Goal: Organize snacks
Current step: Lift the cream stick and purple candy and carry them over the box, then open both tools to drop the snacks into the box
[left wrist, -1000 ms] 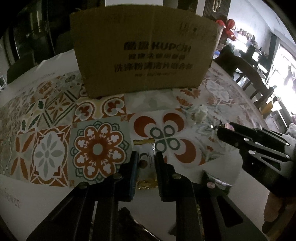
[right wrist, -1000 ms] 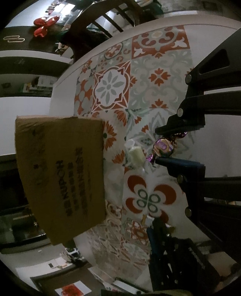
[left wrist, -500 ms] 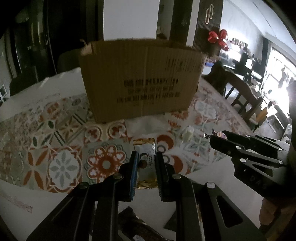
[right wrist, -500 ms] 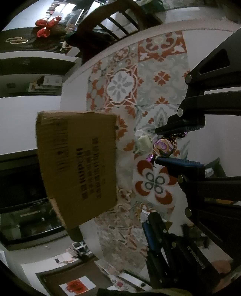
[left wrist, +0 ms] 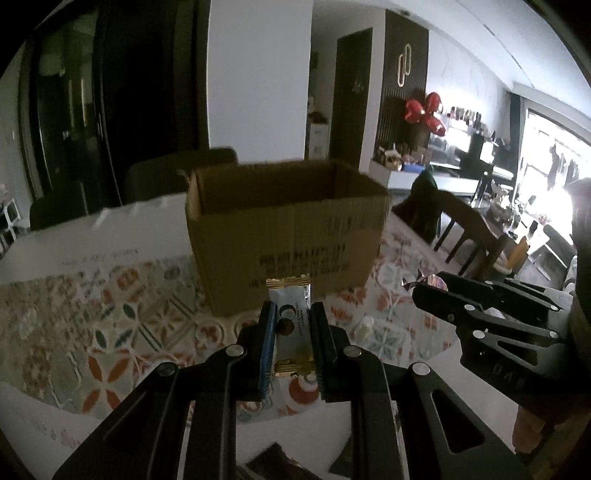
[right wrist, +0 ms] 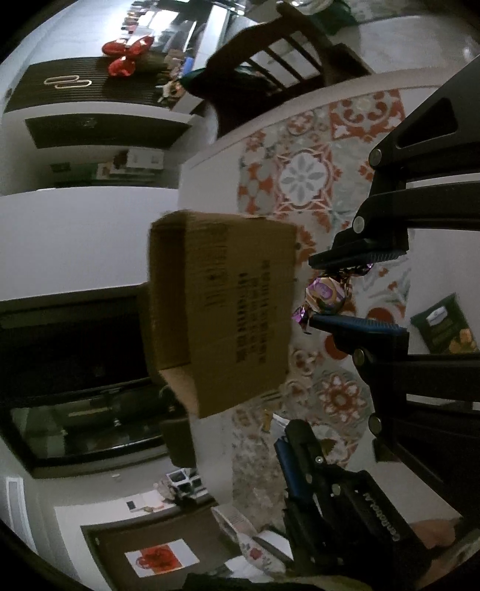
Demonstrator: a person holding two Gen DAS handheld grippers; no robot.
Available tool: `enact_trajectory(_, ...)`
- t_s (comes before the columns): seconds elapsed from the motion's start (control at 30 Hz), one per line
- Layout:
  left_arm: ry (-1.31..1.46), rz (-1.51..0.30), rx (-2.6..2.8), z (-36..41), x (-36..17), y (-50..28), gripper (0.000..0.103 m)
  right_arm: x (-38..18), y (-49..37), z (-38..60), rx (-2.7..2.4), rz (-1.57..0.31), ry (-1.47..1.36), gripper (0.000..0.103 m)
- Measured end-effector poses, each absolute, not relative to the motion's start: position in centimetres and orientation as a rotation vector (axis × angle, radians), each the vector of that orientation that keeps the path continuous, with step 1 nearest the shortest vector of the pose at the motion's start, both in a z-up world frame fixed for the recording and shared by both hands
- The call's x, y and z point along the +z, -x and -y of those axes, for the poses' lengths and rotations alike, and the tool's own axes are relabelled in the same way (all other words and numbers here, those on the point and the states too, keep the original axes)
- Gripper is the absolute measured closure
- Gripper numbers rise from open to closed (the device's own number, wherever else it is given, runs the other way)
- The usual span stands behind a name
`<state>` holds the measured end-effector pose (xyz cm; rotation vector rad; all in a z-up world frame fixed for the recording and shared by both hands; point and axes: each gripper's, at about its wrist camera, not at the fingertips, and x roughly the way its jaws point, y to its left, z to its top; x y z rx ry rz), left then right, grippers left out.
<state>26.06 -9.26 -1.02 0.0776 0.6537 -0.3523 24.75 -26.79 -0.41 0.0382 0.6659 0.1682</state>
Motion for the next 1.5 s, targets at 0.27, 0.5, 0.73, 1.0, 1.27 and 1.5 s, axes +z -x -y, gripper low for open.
enact_trajectory(0.27, -0.085, -0.539, -0.341, 9.0, 2.8, -27.4, 0.083, 2.9, -25.6, 26.6, 0.171, -0.570, -0.028, 0.077)
enact_trajectory(0.5, -0.096, -0.452, -0.326, 9.1, 5.4, -29.4, 0.083, 5.3, -27.6, 26.8, 0.179, -0.507, -0.042, 0.077)
enact_trajectory(0.73, -0.109, -0.426, -0.312, 9.2, 6.4, -31.9, 0.083, 6.3, -30.3, 27.1, 0.183, -0.496, -0.028, 0.077)
enact_trajectory(1.0, -0.111, -0.452, -0.309, 9.6, 6.5, -35.8, 0.083, 7.2, -34.0, 27.2, 0.186, -0.492, 0.002, 0.077)
enact_trajectory(1.27, -0.123, -0.499, -0.313, 10.6, 6.0, -40.0, 0.083, 6.4, -38.4, 27.6, 0.181, -0.534, -0.004, 0.077)
enact_trajectory(1.5, -0.124, -0.576, -0.344, 11.1, 4.6, -42.2, 0.066, 5.1, -40.7, 28.0, 0.187, -0.576, -0.023, 0.076)
